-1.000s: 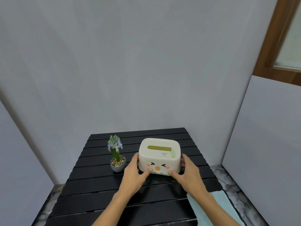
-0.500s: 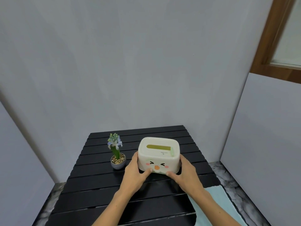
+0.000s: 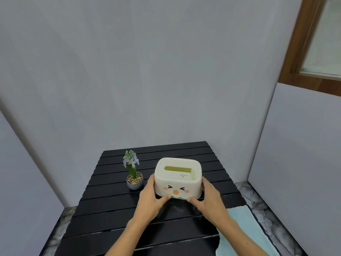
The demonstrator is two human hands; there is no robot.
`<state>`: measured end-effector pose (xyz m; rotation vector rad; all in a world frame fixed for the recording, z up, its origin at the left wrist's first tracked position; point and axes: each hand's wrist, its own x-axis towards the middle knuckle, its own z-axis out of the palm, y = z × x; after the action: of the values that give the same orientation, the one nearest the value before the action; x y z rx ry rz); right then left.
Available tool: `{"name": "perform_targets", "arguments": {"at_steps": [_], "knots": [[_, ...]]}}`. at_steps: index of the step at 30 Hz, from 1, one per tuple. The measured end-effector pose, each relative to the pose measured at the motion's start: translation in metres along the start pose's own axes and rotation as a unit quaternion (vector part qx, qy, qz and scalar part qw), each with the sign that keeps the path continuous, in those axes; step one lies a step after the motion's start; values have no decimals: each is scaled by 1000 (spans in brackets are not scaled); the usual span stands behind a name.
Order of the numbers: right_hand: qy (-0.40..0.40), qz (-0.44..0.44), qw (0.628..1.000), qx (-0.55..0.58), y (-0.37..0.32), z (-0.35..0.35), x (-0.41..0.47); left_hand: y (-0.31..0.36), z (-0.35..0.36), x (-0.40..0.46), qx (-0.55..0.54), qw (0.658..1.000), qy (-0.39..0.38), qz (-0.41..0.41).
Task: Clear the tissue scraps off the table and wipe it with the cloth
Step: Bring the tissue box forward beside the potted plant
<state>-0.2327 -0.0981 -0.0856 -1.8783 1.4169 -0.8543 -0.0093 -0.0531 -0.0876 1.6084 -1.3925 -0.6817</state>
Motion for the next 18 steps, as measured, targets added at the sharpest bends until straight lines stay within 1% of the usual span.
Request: {"name": "perform_targets", "arguments": {"at_steps": [18], "knots": [[-15, 21, 999, -19, 8, 0, -1, -8, 5, -14, 15, 1000, 13, -21]]}}
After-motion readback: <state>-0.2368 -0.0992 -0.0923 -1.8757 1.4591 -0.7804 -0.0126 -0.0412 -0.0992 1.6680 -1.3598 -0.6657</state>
